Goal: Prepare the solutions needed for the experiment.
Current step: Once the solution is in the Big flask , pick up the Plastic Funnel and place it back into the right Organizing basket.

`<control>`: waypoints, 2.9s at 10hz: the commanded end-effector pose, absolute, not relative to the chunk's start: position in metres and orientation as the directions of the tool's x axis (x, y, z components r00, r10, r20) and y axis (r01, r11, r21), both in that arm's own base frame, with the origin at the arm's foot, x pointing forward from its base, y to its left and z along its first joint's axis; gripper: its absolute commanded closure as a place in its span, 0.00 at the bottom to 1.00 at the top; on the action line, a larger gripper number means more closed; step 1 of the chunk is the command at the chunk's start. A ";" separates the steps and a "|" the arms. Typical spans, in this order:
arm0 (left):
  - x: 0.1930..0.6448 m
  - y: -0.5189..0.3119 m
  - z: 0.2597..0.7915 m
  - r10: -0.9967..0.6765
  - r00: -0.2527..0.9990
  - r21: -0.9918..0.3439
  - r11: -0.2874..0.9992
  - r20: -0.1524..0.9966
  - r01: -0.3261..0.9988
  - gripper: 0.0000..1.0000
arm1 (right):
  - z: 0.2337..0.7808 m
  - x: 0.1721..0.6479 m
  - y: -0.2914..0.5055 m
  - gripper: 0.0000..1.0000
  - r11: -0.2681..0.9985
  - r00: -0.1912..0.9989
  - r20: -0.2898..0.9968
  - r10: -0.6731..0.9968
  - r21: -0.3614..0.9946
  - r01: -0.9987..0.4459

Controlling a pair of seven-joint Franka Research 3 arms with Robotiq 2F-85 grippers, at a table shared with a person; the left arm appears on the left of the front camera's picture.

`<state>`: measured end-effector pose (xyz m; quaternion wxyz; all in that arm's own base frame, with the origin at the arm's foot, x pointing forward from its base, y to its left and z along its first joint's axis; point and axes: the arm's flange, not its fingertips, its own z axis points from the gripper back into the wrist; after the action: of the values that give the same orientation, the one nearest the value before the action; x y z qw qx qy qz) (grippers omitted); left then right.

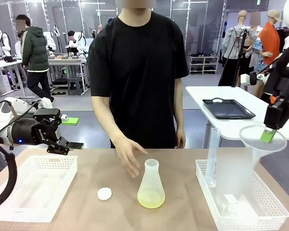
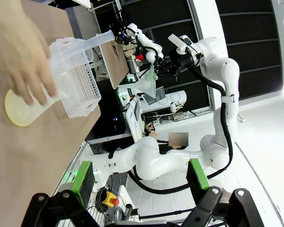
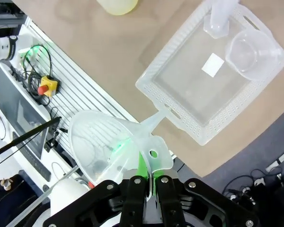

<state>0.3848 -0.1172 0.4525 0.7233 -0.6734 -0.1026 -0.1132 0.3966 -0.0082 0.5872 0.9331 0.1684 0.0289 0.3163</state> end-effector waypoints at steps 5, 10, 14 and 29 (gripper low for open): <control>0.384 -0.119 0.455 -0.026 0.953 -0.952 0.050 0.301 0.302 0.00 | 0.587 0.397 -0.008 1.00 0.743 0.798 0.053 0.600 0.333 -0.581; 0.384 -0.119 0.455 -0.026 0.953 -0.952 0.050 0.301 0.302 0.00 | 0.534 0.417 -0.012 0.97 0.753 0.874 0.008 0.487 0.504 -0.424; 0.384 -0.119 0.455 -0.026 0.953 -0.952 0.050 0.301 0.302 0.00 | 0.476 0.427 -0.017 0.97 0.818 0.920 -0.153 0.361 0.526 -0.234; 0.384 -0.119 0.455 -0.026 0.953 -0.952 0.050 0.301 0.302 0.00 | 0.391 0.459 -0.026 0.48 0.896 0.939 -0.313 0.143 0.445 0.012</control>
<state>0.3848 -0.1172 0.4526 0.7233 -0.6734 -0.1027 -0.1132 0.4591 -0.0256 0.3911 0.9583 0.2260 0.1718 0.0339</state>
